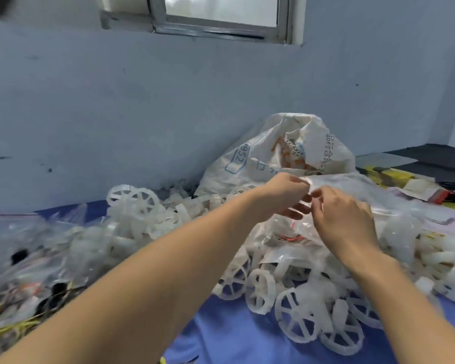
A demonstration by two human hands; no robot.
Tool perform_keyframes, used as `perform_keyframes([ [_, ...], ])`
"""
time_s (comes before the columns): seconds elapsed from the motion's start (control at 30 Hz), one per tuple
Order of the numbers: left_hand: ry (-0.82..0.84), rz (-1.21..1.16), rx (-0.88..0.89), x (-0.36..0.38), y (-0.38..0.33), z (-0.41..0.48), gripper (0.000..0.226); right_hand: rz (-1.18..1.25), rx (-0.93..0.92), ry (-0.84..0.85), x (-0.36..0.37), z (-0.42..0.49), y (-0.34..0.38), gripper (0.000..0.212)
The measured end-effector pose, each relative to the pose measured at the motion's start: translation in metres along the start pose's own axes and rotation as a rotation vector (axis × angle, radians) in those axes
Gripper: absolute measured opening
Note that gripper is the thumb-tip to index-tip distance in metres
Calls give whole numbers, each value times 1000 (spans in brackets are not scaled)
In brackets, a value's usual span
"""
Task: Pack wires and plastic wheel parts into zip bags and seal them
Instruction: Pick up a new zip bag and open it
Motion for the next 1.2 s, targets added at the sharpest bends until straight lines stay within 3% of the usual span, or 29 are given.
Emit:
perform_keyframes([
  [0.17,-90,117,16,-63,-6,-95,22,194,-95,56,-42,-23,98,21],
  [0.33,-297,228,-14,-166,2,-213,20,369,-268,98,-83,-81,229,21],
  [0.43,-453,324,-94,-241,15,-297,31,474,-405,115,-101,-127,314,22],
  [0.53,-597,517,-209,-314,32,-382,31,541,-548,159,-113,-174,391,24],
  [0.67,-731,962,-470,-396,65,-487,17,560,-702,249,-119,-232,463,27],
  [0.8,-816,979,-693,-449,105,-563,43,498,-818,314,-116,-275,498,29],
  [0.97,-731,1020,-808,-460,149,-597,65,453,-896,315,-114,-297,510,30],
  [1.2,-725,1102,-871,-459,169,-595,41,442,-929,309,-120,-299,504,32],
])
Point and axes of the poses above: each hand's wrist, its own z-axis towards the middle knuckle, its own x-axis out of the palm, y = z × x, the point moved 6 cm from there along z, towards the middle knuckle, and after that the axes turned 14 degrees about -z, right-handed, at the moved point
